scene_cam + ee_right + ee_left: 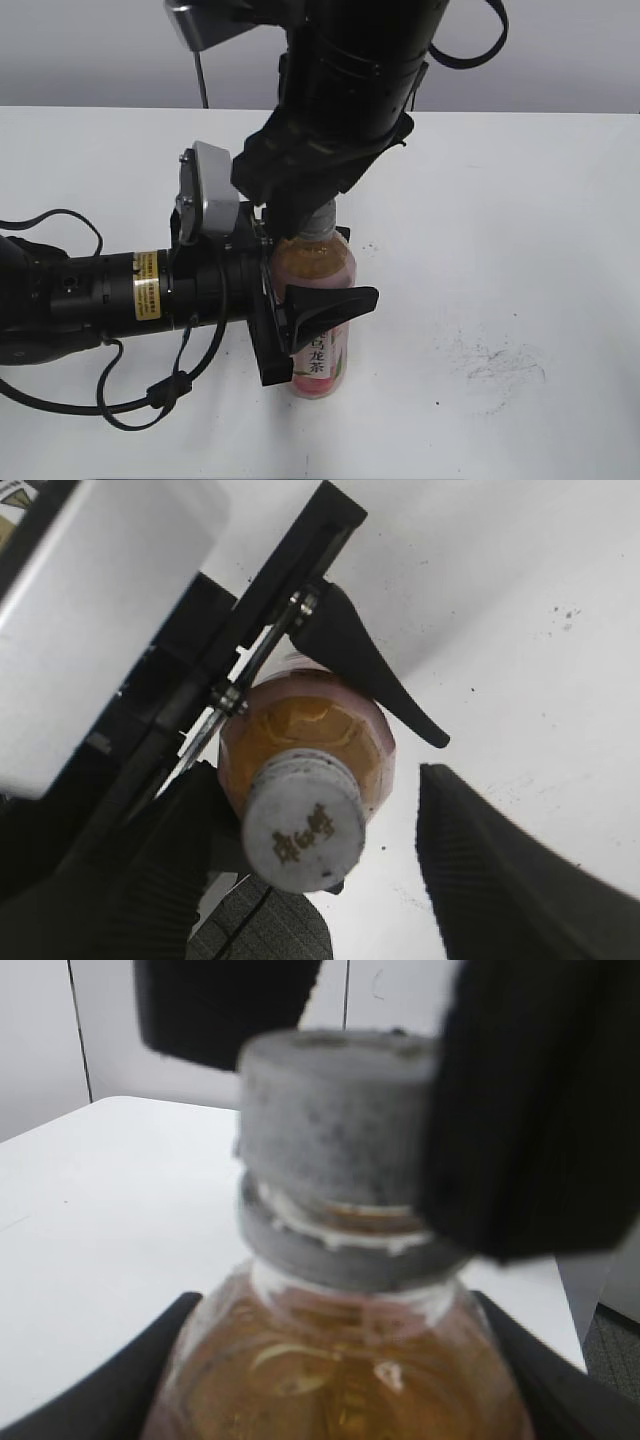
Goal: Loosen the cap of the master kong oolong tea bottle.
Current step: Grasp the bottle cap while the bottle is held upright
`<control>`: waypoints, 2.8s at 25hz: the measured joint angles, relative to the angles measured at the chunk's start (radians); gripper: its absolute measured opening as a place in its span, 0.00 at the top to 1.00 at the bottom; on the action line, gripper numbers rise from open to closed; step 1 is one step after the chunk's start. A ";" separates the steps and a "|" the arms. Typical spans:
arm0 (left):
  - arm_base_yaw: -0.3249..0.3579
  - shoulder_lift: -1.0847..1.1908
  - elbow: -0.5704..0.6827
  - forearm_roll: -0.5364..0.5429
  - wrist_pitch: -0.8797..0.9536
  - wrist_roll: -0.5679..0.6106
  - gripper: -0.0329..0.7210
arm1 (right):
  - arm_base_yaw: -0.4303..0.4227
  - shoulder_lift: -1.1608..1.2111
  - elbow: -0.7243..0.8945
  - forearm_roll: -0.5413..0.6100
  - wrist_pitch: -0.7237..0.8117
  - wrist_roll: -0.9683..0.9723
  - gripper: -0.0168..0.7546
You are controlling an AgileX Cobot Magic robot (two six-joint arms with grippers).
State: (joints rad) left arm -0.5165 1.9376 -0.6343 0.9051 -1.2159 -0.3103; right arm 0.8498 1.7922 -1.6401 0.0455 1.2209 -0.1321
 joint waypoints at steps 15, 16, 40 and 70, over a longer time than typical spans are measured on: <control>0.000 0.000 0.000 0.000 0.000 0.000 0.36 | 0.000 -0.009 0.000 0.017 0.000 0.039 0.45; 0.000 0.000 0.000 0.000 0.000 0.000 0.36 | 0.000 -0.010 0.000 0.017 0.000 0.040 0.45; 0.000 0.000 0.000 0.002 0.000 0.000 0.36 | 0.000 -0.011 0.031 0.016 0.001 -0.002 0.63; 0.000 0.000 0.001 0.045 -0.013 0.030 0.37 | 0.032 -0.015 0.031 0.015 0.007 -2.190 0.63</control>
State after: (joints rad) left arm -0.5165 1.9376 -0.6335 0.9497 -1.2289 -0.2802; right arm 0.8821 1.7772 -1.6089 0.0601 1.2281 -2.3224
